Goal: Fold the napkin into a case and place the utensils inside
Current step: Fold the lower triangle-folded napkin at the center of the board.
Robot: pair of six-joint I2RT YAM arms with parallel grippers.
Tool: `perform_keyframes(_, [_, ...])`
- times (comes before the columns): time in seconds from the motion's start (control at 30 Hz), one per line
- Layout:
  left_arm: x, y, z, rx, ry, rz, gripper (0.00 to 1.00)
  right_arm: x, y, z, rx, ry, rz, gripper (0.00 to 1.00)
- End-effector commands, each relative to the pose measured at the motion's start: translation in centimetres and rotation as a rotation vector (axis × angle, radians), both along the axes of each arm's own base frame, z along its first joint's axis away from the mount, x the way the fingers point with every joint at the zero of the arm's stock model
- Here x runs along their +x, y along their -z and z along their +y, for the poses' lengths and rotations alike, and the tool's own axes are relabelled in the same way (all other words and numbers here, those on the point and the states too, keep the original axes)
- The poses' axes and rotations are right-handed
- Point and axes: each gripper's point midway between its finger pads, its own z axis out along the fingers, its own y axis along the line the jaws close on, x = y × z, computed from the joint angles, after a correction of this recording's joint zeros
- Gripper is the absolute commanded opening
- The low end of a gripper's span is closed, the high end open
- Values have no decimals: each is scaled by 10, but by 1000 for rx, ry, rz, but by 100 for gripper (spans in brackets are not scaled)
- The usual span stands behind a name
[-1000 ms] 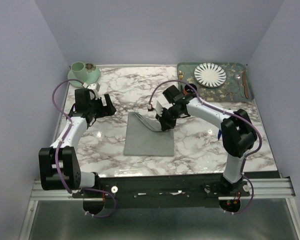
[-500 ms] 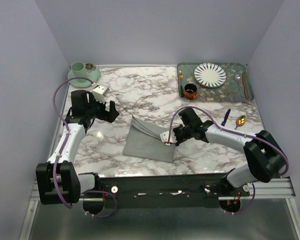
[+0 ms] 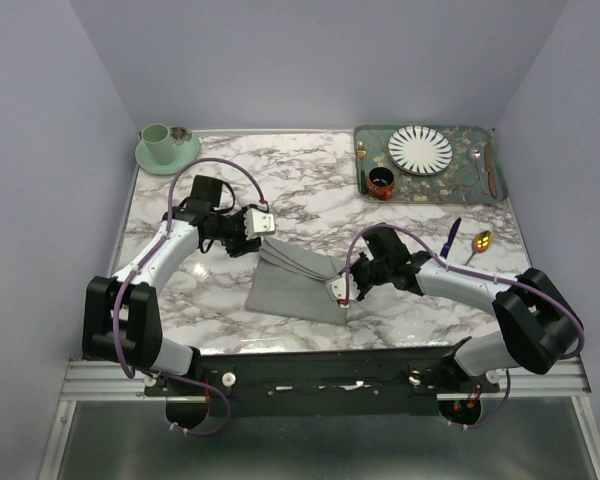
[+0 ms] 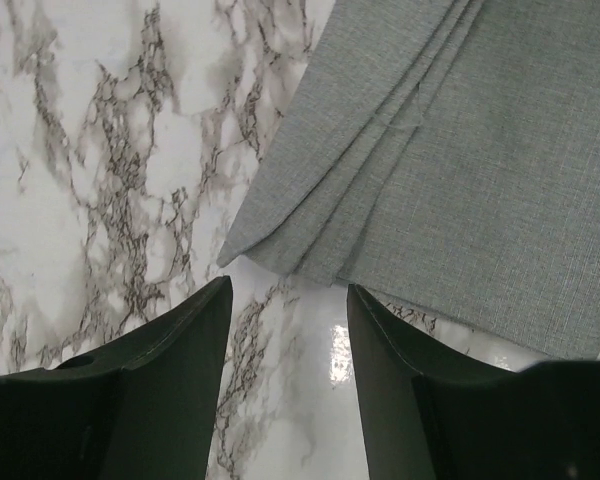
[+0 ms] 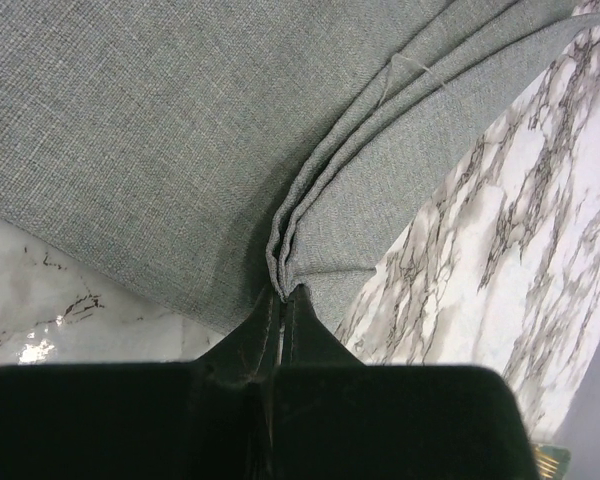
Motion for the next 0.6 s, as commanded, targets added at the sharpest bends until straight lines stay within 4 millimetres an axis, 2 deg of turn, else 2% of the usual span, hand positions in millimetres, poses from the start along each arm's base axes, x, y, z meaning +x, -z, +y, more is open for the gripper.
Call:
perform_keyframes(0.0, [-1, 11, -13, 68, 138, -59, 60, -4, -9, 4, 29, -40, -48, 1])
perform_keyframes(0.07, [0, 18, -16, 80, 155, -55, 59, -3, -8, 3, 28, -34, -47, 1])
perform_keyframes(0.2, [8, 25, -20, 99, 167, -78, 52, -3, -9, 3, 28, -31, -50, 1])
perform_keyframes(0.33, [20, 25, -21, 110, 169, -108, 51, -2, -9, 3, 29, -28, -44, 1])
perform_keyframes(0.57, [34, 37, -20, 143, 173, -123, 50, -1, -9, 4, 25, -26, -46, 1])
